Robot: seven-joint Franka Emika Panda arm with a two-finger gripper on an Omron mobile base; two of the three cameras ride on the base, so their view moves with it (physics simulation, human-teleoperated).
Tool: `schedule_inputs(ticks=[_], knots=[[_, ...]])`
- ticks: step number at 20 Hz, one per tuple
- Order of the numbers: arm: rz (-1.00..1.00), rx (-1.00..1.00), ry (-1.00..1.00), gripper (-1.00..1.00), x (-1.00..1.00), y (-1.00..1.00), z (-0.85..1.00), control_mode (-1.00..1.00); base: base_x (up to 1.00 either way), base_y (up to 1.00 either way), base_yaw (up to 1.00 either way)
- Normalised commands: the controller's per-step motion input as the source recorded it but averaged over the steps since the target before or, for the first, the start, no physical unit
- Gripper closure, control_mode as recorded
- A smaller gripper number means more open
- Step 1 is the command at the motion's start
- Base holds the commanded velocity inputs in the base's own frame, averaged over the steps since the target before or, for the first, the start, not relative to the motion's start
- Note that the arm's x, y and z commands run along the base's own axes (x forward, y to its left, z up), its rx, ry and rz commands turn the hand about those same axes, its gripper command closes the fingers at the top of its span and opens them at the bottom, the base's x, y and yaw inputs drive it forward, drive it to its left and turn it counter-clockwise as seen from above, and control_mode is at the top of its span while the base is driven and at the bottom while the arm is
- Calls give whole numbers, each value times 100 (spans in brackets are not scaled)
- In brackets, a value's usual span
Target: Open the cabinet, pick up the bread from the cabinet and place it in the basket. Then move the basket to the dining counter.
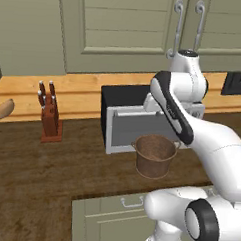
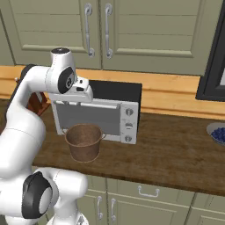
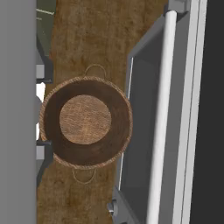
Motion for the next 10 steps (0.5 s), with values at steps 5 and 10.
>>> schedule_inputs(ticks=[5,10], knots=[[2,0,-5,-100,-48,0,0,-100,0,0,0],[6,0,-43,-100,-68,0,11,-100,0,0,0]])
